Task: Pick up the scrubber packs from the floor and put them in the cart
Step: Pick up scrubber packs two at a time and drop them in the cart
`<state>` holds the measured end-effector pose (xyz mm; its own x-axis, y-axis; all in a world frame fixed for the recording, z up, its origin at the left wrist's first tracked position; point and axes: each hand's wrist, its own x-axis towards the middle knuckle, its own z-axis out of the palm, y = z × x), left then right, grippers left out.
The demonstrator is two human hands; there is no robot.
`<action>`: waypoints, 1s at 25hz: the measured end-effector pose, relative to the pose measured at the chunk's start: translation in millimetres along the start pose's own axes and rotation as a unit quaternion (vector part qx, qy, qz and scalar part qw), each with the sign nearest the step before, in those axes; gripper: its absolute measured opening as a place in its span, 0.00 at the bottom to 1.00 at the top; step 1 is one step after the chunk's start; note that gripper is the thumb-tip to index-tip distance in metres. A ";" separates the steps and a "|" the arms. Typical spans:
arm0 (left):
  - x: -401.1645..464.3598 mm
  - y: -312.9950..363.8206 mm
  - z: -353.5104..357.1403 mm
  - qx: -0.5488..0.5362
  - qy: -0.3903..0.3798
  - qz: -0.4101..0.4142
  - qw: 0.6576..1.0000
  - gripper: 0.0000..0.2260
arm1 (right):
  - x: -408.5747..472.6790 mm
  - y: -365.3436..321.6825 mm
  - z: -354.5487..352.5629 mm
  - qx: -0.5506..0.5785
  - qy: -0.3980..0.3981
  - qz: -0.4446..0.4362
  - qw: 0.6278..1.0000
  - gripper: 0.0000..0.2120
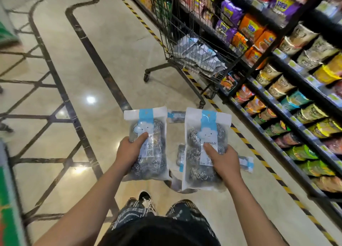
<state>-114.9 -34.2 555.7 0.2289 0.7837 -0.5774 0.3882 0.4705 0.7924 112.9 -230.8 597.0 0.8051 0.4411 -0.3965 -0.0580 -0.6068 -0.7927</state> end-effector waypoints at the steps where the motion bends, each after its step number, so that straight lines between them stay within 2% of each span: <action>1: 9.9 9.0 -9.8 -0.006 0.005 0.001 1.000 0.29 | 4.8 -11.5 8.7 -0.010 0.002 -0.012 1.000 0.21; 3: 26.0 25.8 -21.2 -0.014 0.004 0.003 1.000 0.27 | 12.8 -29.4 20.4 -0.030 0.002 -0.031 0.999 0.18; 7: 65.7 62.3 -30.2 -0.015 -0.001 0.024 1.000 0.27 | 44.0 -59.4 50.7 -0.030 -0.002 -0.042 0.999 0.27; 10: 99.8 92.1 -23.7 -0.017 -0.012 0.035 0.999 0.15 | 78.4 -80.9 74.1 -0.011 -0.007 -0.028 1.000 0.23; 13: 142.1 126.2 -12.5 -0.016 -0.026 0.038 0.999 0.12 | 123.1 -106.3 98.9 -0.007 -0.021 -0.027 0.999 0.23; 15: 181.3 151.6 -2.3 -0.005 -0.027 0.036 0.999 0.13 | 162.1 -127.1 112.8 -0.006 -0.022 -0.019 1.000 0.23; 18: 244.0 204.4 24.3 0.030 -0.038 0.026 0.998 0.25 | 226.2 -158.2 121.7 0.016 -0.004 0.004 1.000 0.26; 20: 279.8 238.1 45.9 0.050 -0.046 0.028 0.997 0.26 | 264.5 -176.7 119.9 0.030 0.008 0.015 0.999 0.29; 23: 331.7 294.7 85.4 0.075 -0.069 0.050 0.994 0.17 | 329.5 -209.6 107.9 0.061 0.030 0.029 0.997 0.23; 25: 360.8 326.6 109.2 0.078 -0.082 0.061 0.992 0.15 | 366.0 -235.2 97.4 0.080 0.048 0.026 0.995 0.17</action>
<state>192.0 358.0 584.8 0.4207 0.7481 -0.5132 0.4783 0.2978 0.8262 363.7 137.7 593.3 0.8510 0.3420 -0.3986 -0.1881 -0.5102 -0.8393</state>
